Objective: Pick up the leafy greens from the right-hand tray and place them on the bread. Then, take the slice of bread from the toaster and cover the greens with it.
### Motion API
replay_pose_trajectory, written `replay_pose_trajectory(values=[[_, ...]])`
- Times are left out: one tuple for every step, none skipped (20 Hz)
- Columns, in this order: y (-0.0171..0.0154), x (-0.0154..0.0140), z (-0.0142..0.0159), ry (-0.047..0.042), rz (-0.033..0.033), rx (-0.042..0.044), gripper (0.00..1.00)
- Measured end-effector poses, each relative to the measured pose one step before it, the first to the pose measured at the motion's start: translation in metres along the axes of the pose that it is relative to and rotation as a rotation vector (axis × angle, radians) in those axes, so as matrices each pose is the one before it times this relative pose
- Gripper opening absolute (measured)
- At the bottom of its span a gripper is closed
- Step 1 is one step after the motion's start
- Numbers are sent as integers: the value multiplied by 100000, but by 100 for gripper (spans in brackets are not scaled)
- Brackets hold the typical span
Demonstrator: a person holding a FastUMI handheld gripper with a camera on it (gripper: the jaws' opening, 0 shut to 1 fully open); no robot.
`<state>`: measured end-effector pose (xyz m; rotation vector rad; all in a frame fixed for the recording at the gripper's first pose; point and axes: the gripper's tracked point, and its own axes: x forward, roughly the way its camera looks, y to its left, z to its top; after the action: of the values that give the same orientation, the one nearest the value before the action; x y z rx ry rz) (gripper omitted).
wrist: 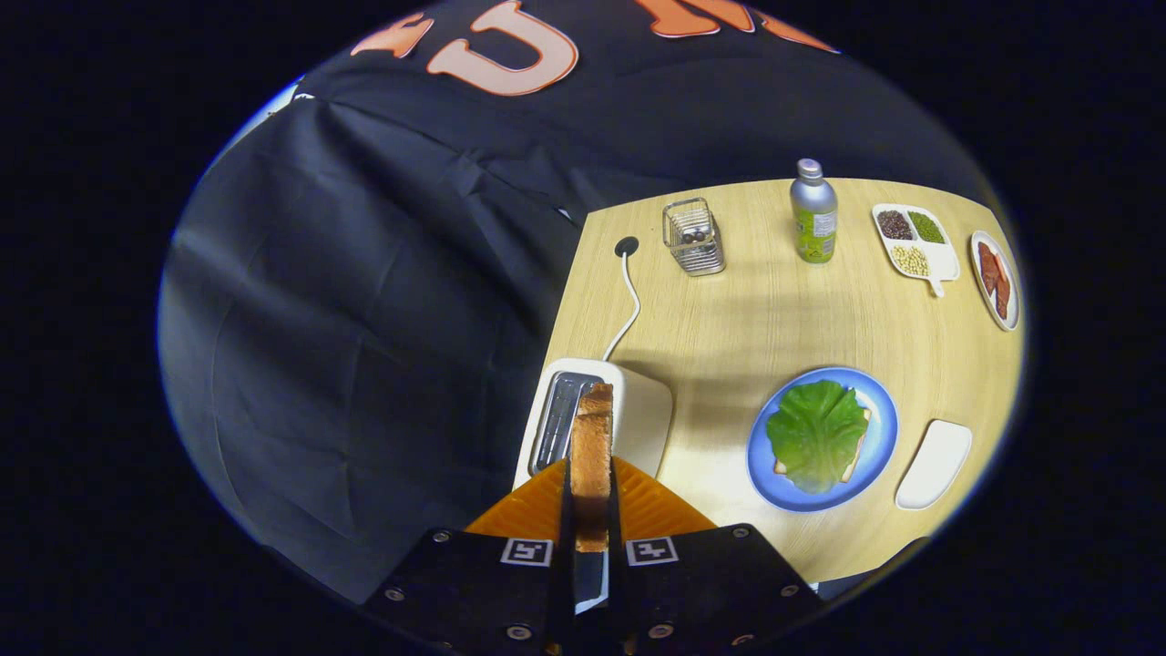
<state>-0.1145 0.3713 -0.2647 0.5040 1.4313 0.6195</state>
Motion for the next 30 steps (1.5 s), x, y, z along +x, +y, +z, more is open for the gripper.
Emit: replay_pose_trajectory(values=[[-907, -351, 25, -1297, 1052, 427, 15], [-806, -395, 124, -1408, 1100, 407, 15], [-843, -212, 72, -1510, 1357, 604, 15], [-676, -162, 17, -1532, 1419, 856, 15], [-906, -376, -106, -809, 1260, 1215, 15], [-945, -164, -123, -628, 789, 1105, 15], [-1130, -26, -128, -491, 282, 1318, 15], [-1262, 153, -173, -272, -253, 1525, 15], [-1361, 257, -180, -820, -412, 1179, 15], [-1363, 519, -255, -562, -832, 732, 15], [-1425, 345, -287, 777, -704, 1567, 15], [-962, 302, -446, 1023, -41, 2108, 15], [-710, 292, -176, 380, 689, 1710, 15], [-694, 377, -161, 293, 787, 1489, 15], [-725, 225, -46, -69, 378, 1197, 15], [-868, 173, -97, 173, -725, 949, 15], [-876, 27, 24, 205, -1013, 550, 15], [-861, 172, 57, -253, -703, 474, 15], [-777, 210, 98, 325, -320, 715, 15], [-711, 235, 74, 279, 45, 1038, 15], [-758, 247, 77, 234, -500, 1409, 15], [-687, 326, -34, 831, -628, 1606, 15], [-647, 373, 226, -299, -355, 349, 15], [-566, 382, 24, 98, -147, -332, 15], [-70, 397, -332, 780, 1044, -314, 15], [-171, 418, -264, 920, 761, -173, 15], [-399, 225, -317, 599, -413, -243, 15], [-920, 313, -144, -11, -2898, -497, 15], [-851, 290, -32, -639, -3070, -1276, 15], [-833, 140, -14, -210, -3468, -1621, 16]])
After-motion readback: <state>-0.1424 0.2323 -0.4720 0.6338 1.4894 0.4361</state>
